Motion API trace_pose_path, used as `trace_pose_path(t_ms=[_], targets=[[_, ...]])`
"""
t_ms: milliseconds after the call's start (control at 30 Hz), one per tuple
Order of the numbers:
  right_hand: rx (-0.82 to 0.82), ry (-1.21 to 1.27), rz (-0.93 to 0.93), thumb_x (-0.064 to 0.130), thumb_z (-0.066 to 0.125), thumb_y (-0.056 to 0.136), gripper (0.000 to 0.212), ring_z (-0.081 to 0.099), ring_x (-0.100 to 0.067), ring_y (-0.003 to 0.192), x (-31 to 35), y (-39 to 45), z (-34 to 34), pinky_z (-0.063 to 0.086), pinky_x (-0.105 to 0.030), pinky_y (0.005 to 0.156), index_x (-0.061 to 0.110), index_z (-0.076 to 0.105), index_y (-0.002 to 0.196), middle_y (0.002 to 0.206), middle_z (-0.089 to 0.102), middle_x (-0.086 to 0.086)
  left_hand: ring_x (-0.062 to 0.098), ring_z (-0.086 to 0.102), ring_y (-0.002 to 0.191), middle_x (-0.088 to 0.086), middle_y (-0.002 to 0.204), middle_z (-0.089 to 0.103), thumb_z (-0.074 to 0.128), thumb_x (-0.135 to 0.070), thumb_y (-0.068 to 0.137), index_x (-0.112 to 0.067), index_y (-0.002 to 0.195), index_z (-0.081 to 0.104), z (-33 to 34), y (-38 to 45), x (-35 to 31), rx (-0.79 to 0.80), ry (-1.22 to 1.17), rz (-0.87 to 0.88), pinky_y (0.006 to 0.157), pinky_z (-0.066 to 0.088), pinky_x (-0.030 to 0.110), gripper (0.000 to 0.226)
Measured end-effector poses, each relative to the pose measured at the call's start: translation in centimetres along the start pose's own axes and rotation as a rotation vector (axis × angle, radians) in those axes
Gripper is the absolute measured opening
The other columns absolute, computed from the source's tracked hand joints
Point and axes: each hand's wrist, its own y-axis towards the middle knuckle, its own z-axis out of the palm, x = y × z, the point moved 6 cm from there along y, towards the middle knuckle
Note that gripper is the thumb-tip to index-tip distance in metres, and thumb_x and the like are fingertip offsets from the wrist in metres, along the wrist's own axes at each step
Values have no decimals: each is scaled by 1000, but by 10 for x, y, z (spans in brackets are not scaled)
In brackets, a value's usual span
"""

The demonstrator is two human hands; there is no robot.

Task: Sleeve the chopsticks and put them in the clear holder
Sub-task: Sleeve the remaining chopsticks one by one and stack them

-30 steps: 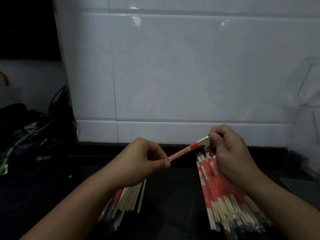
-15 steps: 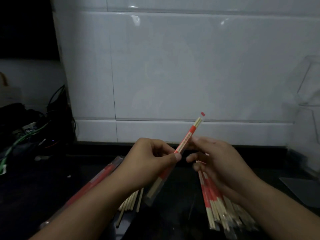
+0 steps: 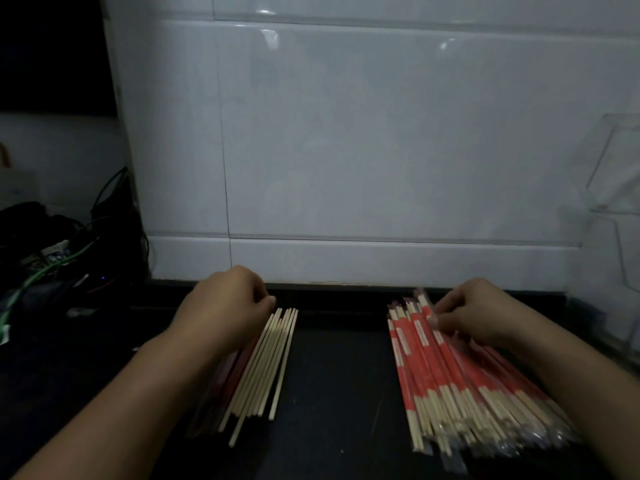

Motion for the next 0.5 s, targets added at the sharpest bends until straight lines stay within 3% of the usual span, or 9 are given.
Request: trace_pose_path(t_ms=[100,167,233,333,433,500], targets=[[-57,-171,-14,24,85,75,20,66,-12,71,-3,5,4,44,-22,64,16,74,89,80,72,-3,14,63,78,-5,81,69,65,-44,90,-28,81,68,6,1,12,76,85,-68,74,54,32,19],[-100,-197,-32,23,84,76,21,66,-13,72,-2,6,3,45,-23,64,13,74,91,78,70,0,16,64,81,-4,87,69,67,-44,87,-26,89,70,9,1,18,116,143,-96,79,57,35,19],[-180,-211,-93,20,79,80,15,62,-10,67,9,0,-1,41,-22,60,11,74,91,69,64,5,17,63,82,-3,89,67,68,-44,85,-25,94,69,11,1,22,148,187,-113,79,56,34,22],[-299,-213,-321,20,73,86,13,62,-11,79,40,-20,6,39,-22,71,16,74,98,76,62,10,17,61,80,-3,85,62,70,-41,84,-24,95,66,12,-1,26,196,230,-140,73,52,31,21],[-192,-218,-668,21,66,90,17,57,-2,85,78,-61,43,43,-20,81,26,72,105,94,64,14,22,61,87,1,93,63,70,-39,84,-22,100,64,14,-2,27,216,278,-141,75,48,31,24],[57,-260,-857,29,53,94,27,55,-1,99,99,-90,84,42,-17,90,32,66,117,112,57,15,23,59,89,3,96,61,69,-39,86,-20,104,62,15,-3,29,237,283,-146,77,47,32,28]])
